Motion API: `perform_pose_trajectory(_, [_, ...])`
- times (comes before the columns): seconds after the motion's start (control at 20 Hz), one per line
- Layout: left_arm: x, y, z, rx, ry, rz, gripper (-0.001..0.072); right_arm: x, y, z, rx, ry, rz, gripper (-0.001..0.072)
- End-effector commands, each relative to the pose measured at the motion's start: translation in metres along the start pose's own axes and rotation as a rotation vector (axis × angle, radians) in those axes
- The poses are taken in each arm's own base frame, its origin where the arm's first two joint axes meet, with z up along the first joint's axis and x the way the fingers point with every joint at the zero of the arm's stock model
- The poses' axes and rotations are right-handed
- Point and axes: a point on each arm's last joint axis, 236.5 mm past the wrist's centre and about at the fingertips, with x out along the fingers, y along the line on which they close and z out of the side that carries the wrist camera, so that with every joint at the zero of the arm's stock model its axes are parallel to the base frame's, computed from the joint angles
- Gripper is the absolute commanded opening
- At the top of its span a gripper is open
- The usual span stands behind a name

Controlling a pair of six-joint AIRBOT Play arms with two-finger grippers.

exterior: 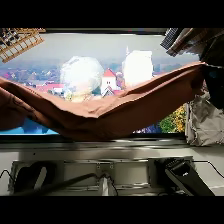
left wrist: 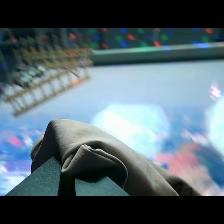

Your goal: Fold the clothes and pants, and hang the long-sleeved shirts on hangers.

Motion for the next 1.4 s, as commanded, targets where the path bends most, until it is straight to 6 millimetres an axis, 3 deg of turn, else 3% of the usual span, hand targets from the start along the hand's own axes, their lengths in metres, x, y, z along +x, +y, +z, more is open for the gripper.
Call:
perform_pose_trajectory(0.0, [0.026, -0.028, -0.027, 0.032, 0.095, -0.102, 0.0009, 0.02, -0.041, -0.013, -0.068, 0.094, -0.183, 0.0028])
perform_pose_trajectory(0.1, [0.07, -0.043, -0.058, 0.052, 0.223, -0.149, 0.0009, 0.064, -0.059, -0.018, -0.125, 0.154, -0.273, 0.0027])
perform_pose_trajectory(0.25, [0.159, -0.07, -0.105, 0.029, 0.381, -0.209, 0.0008, 0.166, -0.097, -0.038, -0.224, 0.253, -0.397, 0.0027])
perform_pose_trajectory(0.35, [0.223, -0.083, -0.139, 0.03, 0.434, -0.215, 0.0008, 0.241, -0.15, -0.06, -0.193, 0.272, -0.452, 0.0027])
perform_pose_trajectory(0.4, [0.256, -0.089, -0.157, 0.024, 0.441, -0.214, 0.0008, 0.279, -0.186, -0.069, -0.105, 0.236, -0.475, 0.0028])
perform_pose_trajectory(0.45, [0.284, -0.098, -0.172, -0.004, 0.435, -0.212, 0.0008, 0.309, -0.222, -0.081, 0.019, 0.204, -0.494, 0.0226])
perform_pose_trajectory(0.5, [0.31, -0.11, -0.186, -0.052, 0.42, -0.219, 0.0008, 0.326, -0.249, -0.096, 0.202, 0.206, -0.514, 0.0607])
perform_pose_trajectory(0.55, [0.326, -0.121, -0.194, -0.095, 0.405, -0.228, 0.0007, 0.336, -0.265, -0.115, 0.413, 0.244, -0.511, 0.066])
perform_pose_trajectory(0.6, [0.337, -0.128, -0.196, -0.155, 0.383, -0.233, 0.0009, 0.34, -0.266, -0.127, 0.548, 0.283, -0.479, 0.0621])
perform_pose_trajectory(0.65, [0.343, -0.132, -0.19, -0.23, 0.353, -0.234, 0.011, 0.341, -0.26, -0.132, 0.579, 0.318, -0.434, 0.057])
perform_pose_trajectory(0.7, [0.344, -0.131, -0.179, -0.28, 0.315, -0.231, 0.0539, 0.336, -0.255, -0.136, 0.533, 0.359, -0.417, 0.0525])
perform_pose_trajectory(0.75, [0.341, -0.131, -0.168, -0.31, 0.294, -0.235, 0.0703, 0.328, -0.249, -0.142, 0.471, 0.416, -0.412, 0.0519])
perform_pose_trajectory(0.9, [0.308, -0.119, -0.146, -0.301, 0.31, -0.253, 0.0693, 0.29, -0.242, -0.17, 0.302, 0.606, -0.472, 0.0519])
perform_pose_trajectory(1.1, [0.247, -0.086, -0.153, -0.231, 0.462, -0.242, 0.0467, 0.23, -0.243, -0.195, 0.132, 0.816, -0.513, 0.0497])
perform_pose_trajectory(1.2, [0.227, -0.073, -0.16, -0.237, 0.517, -0.227, 0.0466, 0.209, -0.231, -0.208, 0.157, 0.822, -0.502, 0.0481])
perform_pose_trajectory(1.25, [0.22, -0.07, -0.164, -0.245, 0.533, -0.222, 0.0467, 0.196, -0.223, -0.223, 0.203, 0.821, -0.502, 0.0448])
perform_pose_trajectory(1.35, [0.21, -0.069, -0.173, -0.274, 0.556, -0.213, 0.0466, 0.169, -0.2, -0.263, 0.305, 0.823, -0.477, 0.0447])
